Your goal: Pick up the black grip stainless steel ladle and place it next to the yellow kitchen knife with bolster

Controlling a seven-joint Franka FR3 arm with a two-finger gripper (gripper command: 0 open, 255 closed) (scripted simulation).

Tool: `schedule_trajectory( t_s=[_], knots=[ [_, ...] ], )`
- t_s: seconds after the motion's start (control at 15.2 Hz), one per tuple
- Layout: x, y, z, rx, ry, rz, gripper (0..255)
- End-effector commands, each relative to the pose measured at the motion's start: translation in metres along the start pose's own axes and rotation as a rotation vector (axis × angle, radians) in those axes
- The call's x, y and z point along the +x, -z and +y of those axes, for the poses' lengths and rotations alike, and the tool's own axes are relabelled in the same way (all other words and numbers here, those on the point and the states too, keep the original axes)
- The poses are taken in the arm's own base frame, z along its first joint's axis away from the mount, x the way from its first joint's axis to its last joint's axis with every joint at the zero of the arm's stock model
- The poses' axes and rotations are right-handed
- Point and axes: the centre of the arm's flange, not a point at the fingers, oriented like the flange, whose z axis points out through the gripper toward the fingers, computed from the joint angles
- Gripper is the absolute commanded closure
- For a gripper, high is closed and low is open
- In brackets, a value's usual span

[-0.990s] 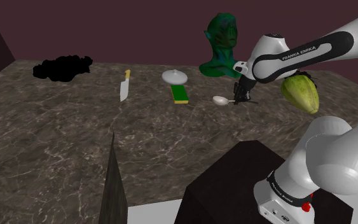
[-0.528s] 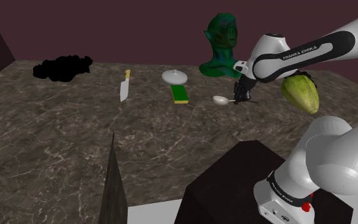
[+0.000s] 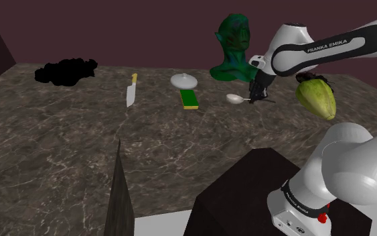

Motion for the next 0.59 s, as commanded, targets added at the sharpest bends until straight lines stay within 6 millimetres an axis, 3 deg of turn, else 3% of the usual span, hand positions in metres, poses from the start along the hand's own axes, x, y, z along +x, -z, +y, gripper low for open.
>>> schedule_trajectory(
  t_s=[0.0, 0.53],
  knots=[
    [0.001, 0.011, 0.001, 0.000, 0.000, 0.000, 255],
    [0.002, 0.053, 0.005, 0.000, 0.000, 0.000, 255]
  ],
)
